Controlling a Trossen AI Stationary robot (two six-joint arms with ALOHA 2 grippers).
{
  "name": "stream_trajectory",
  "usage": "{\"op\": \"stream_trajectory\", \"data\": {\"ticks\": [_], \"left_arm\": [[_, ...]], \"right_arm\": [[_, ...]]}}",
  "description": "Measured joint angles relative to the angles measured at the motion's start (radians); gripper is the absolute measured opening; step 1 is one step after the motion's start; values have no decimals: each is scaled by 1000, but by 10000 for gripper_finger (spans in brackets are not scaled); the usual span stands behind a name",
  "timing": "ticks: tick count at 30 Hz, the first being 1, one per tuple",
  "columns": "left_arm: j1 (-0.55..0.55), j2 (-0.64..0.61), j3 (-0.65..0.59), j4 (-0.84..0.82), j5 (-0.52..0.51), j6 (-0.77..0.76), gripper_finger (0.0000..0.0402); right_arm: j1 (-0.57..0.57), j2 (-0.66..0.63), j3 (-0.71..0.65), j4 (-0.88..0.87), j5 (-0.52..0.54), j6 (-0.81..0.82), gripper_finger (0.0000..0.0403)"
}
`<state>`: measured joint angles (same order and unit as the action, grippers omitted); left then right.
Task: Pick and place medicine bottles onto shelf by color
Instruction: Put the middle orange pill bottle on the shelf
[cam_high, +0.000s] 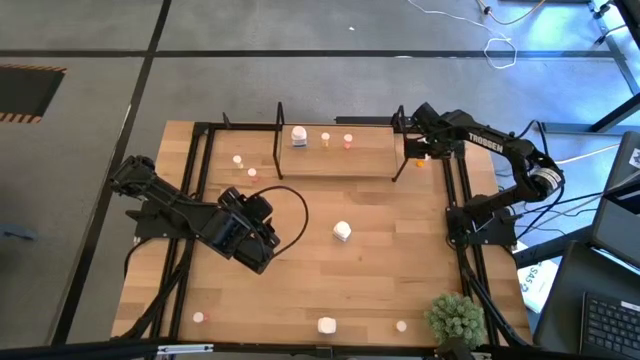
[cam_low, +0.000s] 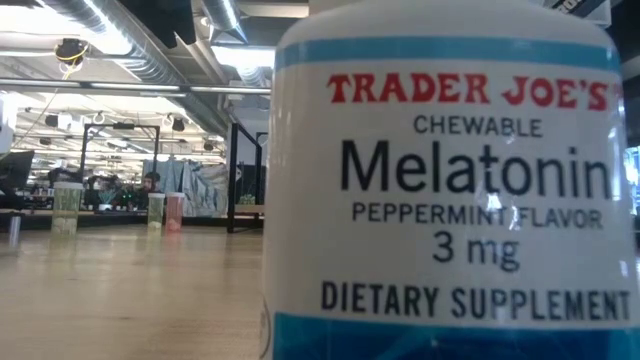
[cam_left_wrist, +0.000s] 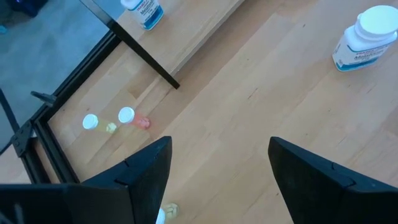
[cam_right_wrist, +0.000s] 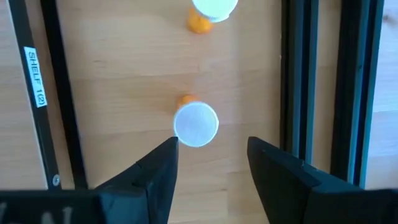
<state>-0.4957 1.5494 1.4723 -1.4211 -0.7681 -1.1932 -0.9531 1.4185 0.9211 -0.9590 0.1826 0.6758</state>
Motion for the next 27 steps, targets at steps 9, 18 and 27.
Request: {"op": "stream_trajectory", "data": {"ticks": [9, 18, 27], "left_arm": [[-3, 0, 0, 0, 0, 2, 263], [-16, 0, 0, 0, 0, 2, 263], [-16, 0, 0, -1, 3, 1, 263]], "right_arm": [[0, 0, -3, 42, 5, 50, 195], [-1, 0, -95, 162, 7, 48, 195], [-1, 0, -111, 195, 8, 52, 195]]}}
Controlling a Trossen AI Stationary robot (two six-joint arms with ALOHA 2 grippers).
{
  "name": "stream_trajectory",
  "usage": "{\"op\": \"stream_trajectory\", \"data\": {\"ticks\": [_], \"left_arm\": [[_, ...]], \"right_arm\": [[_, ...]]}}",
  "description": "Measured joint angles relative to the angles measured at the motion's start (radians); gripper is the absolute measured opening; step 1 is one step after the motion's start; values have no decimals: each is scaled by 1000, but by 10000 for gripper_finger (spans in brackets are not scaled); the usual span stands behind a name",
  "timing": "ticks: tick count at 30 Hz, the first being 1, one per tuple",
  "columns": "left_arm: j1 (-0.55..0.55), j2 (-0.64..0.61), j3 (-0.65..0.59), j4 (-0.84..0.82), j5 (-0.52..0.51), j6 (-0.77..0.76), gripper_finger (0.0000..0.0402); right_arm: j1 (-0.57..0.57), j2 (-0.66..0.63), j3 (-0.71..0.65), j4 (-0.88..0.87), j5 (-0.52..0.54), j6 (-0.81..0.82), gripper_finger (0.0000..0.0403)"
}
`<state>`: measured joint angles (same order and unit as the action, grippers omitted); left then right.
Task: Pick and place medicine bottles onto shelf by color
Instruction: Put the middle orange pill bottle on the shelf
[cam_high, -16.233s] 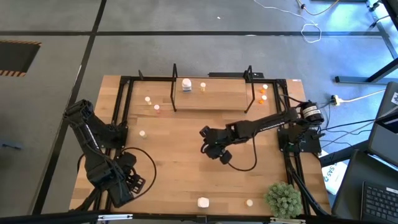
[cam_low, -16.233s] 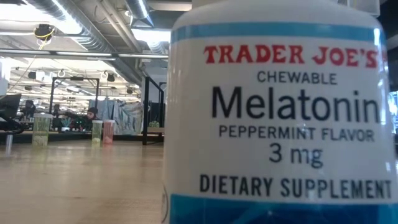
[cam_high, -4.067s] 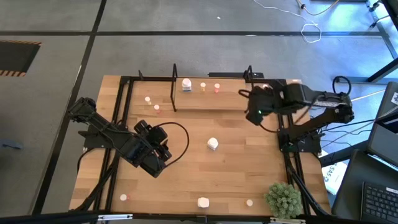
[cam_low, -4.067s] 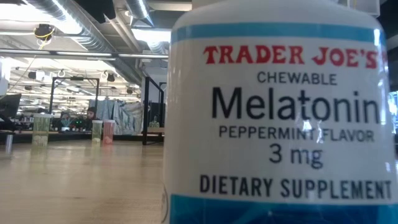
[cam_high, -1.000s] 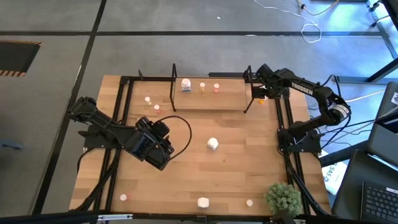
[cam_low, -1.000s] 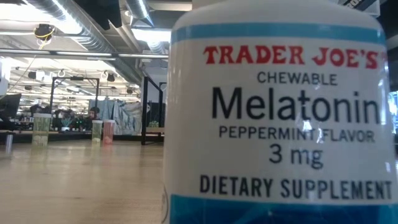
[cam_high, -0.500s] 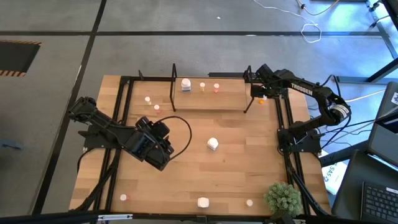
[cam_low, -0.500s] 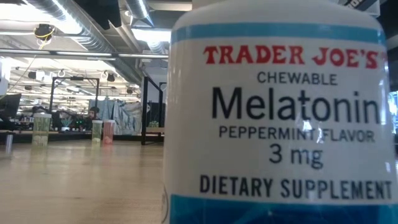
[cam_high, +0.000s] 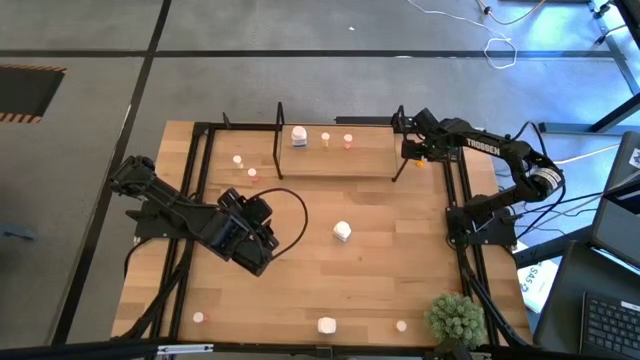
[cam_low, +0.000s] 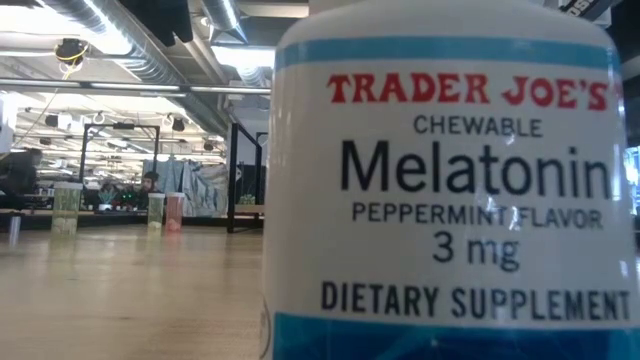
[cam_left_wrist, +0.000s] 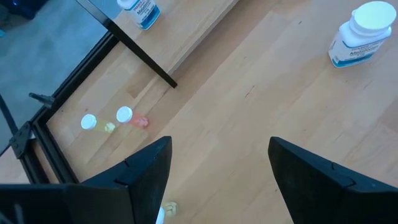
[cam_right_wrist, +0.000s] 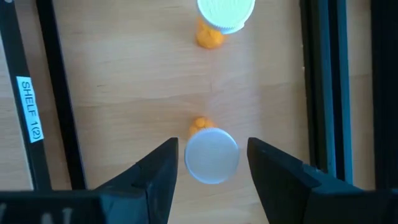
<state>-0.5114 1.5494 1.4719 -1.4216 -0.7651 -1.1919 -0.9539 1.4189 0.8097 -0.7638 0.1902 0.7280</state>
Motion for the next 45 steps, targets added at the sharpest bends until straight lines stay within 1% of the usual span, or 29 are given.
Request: {"op": "stream_trajectory", "data": {"ticks": [9, 19, 24, 37, 45], "left_arm": [[0, 0, 0, 0, 0, 0, 263], [0, 0, 0, 0, 0, 17, 263], [0, 0, 0, 0, 0, 25, 263], [0, 0, 0, 0, 0, 27, 263], [0, 0, 0, 0, 0, 46, 263]], "right_arm": [[0, 0, 0, 3, 0, 5, 193], [0, 0, 0, 5, 27, 21, 144], [0, -1, 0, -9, 26, -6, 130], [0, -1, 0, -27, 23, -37, 127], [3, -2, 0, -79, 21, -126, 127]]}}
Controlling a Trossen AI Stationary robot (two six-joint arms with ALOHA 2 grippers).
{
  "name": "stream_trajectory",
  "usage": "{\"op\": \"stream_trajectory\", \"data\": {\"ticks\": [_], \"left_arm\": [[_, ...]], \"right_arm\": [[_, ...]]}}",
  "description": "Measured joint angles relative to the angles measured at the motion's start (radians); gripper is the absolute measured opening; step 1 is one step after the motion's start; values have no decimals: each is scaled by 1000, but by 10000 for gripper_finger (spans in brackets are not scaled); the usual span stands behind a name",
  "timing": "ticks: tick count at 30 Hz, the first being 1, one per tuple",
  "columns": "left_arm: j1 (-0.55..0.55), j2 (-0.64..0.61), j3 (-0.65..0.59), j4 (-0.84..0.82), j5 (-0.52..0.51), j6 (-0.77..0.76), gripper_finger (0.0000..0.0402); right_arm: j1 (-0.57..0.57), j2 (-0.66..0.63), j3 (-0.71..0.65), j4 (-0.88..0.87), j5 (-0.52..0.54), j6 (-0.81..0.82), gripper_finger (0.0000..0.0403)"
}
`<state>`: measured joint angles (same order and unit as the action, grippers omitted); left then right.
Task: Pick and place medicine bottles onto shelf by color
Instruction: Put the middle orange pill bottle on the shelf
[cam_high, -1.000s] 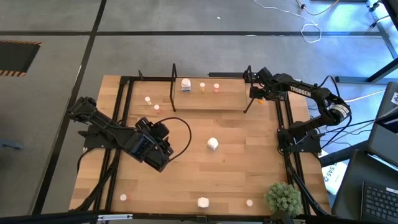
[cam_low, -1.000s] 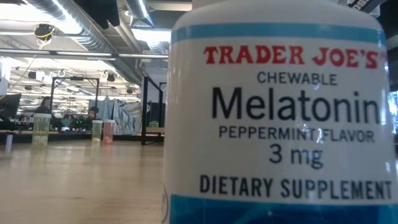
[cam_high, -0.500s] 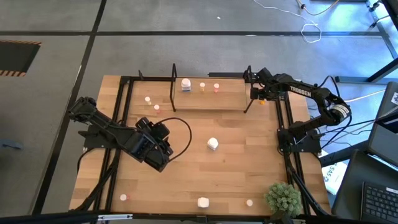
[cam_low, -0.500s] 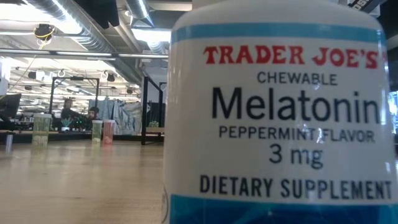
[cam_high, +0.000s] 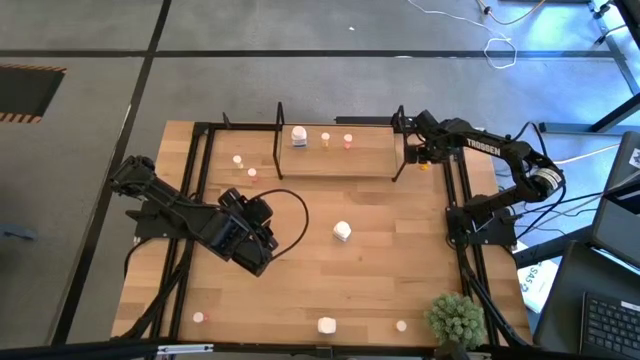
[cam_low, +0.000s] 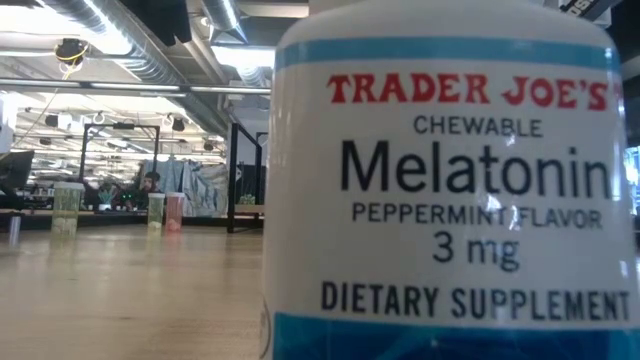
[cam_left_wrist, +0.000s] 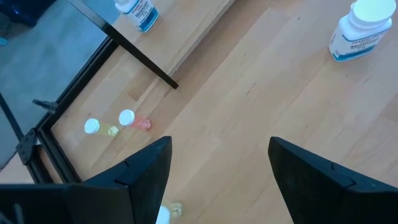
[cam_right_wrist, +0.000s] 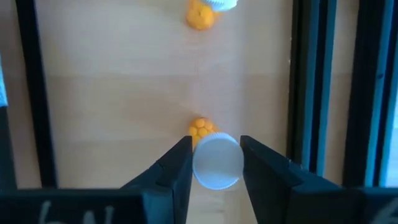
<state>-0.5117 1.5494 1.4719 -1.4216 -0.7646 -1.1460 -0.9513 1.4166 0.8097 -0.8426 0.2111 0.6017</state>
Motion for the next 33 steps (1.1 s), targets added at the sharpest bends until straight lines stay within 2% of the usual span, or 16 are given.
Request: {"op": "stream_trajectory", "data": {"ticks": [15, 26, 33], "left_arm": [[0, 0, 0, 1, 26, 4, 263], [0, 0, 0, 2, 26, 2, 263], [0, 0, 0, 2, 26, -1, 263]], "right_arm": [[88, -45, -2, -40, -3, -61, 126], [178, -90, -1, -185, 5, -87, 126], [284, -148, -1, -285, 5, -76, 126]]}}
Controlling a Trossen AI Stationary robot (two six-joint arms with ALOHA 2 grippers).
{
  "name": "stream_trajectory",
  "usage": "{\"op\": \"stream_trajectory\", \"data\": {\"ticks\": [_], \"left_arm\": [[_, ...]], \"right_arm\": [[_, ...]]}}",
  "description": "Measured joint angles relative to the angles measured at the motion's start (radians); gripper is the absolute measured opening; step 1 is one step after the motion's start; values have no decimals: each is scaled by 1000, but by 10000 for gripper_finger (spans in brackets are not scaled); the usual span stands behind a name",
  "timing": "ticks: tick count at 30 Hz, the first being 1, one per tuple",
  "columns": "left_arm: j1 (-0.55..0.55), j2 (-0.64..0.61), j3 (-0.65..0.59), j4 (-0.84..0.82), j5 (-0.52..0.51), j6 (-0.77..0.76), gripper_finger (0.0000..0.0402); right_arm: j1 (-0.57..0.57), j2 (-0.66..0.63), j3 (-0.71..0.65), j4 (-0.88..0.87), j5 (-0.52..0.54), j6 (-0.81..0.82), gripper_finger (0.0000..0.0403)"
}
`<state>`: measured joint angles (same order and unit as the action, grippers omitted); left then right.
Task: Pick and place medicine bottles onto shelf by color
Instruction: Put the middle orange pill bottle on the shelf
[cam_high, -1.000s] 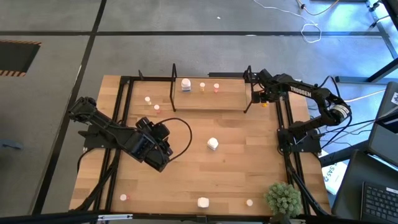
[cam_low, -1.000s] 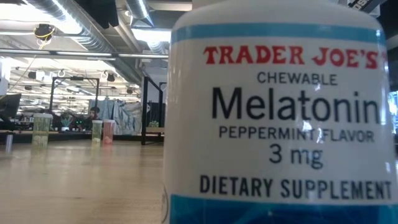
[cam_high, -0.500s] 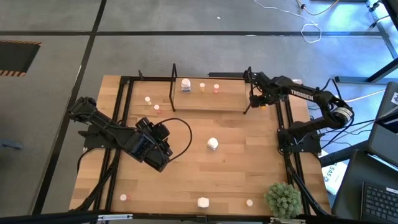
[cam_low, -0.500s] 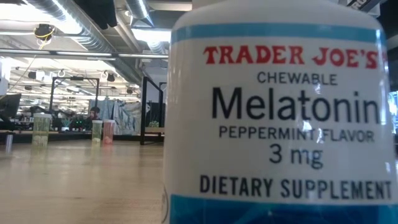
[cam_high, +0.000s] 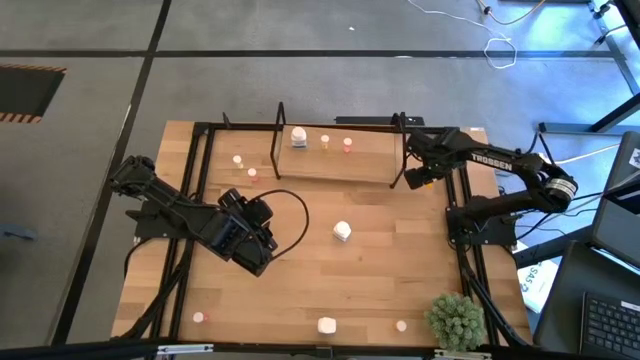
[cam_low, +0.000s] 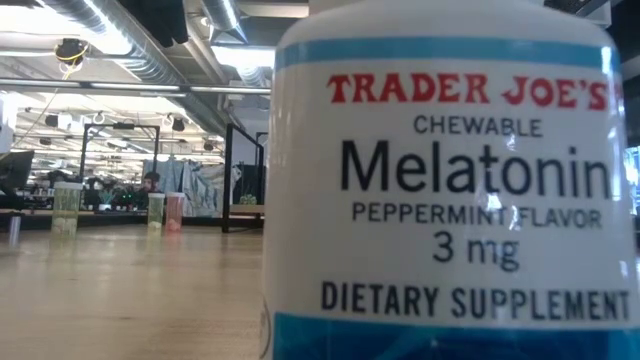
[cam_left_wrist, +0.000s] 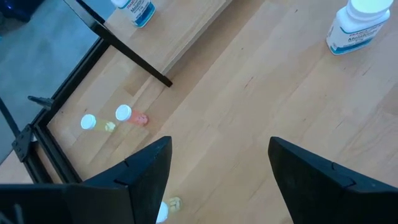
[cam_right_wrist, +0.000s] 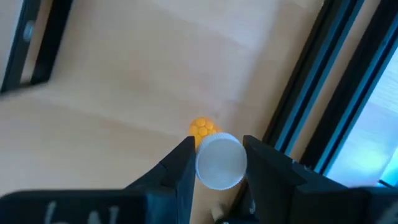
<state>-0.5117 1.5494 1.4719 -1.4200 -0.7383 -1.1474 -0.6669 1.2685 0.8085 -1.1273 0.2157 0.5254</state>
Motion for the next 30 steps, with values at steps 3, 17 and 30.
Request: {"op": "stream_trajectory", "data": {"ticks": [3, 17, 30], "left_arm": [[0, 0, 0, 0, 0, -2, 263], [1, 0, 0, 2, 20, -3, 263], [25, 0, 0, 1, 49, -25, 263]], "right_arm": [[35, -29, 0, -34, 3, 39, 126], [167, -209, 0, -65, 41, 99, 126], [410, -396, 0, -62, -108, 152, 126]]}}
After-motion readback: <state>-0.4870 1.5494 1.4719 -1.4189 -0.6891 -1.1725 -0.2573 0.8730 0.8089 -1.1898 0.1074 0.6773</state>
